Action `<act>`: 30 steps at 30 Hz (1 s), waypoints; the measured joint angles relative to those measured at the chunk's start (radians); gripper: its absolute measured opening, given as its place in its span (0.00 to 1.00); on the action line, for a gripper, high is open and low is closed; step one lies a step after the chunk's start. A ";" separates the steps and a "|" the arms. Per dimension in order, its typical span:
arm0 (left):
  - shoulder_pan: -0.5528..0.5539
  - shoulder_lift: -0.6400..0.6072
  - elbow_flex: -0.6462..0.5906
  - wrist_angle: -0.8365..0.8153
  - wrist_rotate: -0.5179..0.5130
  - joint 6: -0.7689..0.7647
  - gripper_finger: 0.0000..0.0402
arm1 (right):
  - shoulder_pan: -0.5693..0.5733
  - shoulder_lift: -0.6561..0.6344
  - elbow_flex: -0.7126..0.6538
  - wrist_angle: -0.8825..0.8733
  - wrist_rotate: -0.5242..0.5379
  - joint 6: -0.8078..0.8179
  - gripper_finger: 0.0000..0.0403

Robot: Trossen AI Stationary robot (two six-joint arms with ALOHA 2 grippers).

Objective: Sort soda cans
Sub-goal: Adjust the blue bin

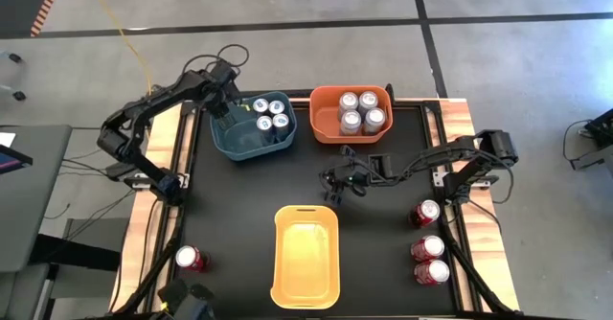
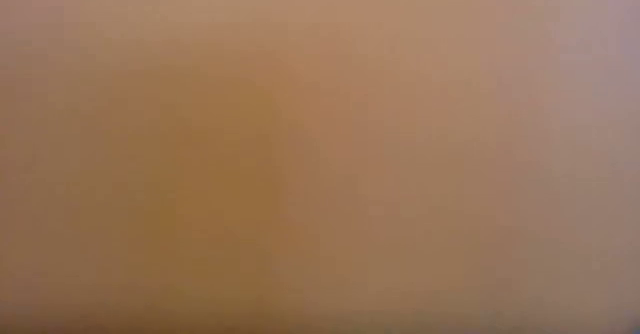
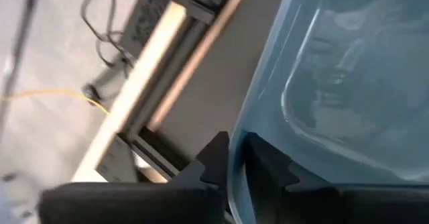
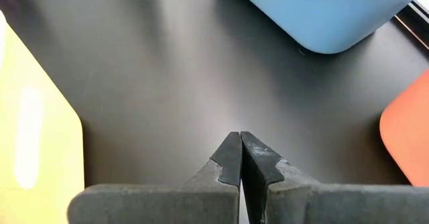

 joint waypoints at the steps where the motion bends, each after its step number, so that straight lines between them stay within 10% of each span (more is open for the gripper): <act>1: -0.006 0.000 0.001 -0.018 0.010 -0.030 0.06 | 0.000 0.000 0.000 0.000 0.000 0.000 0.06; 30: -0.482 -0.007 -0.006 -0.325 0.117 -0.484 0.13 | -0.230 0.200 0.040 0.327 0.000 -0.115 0.02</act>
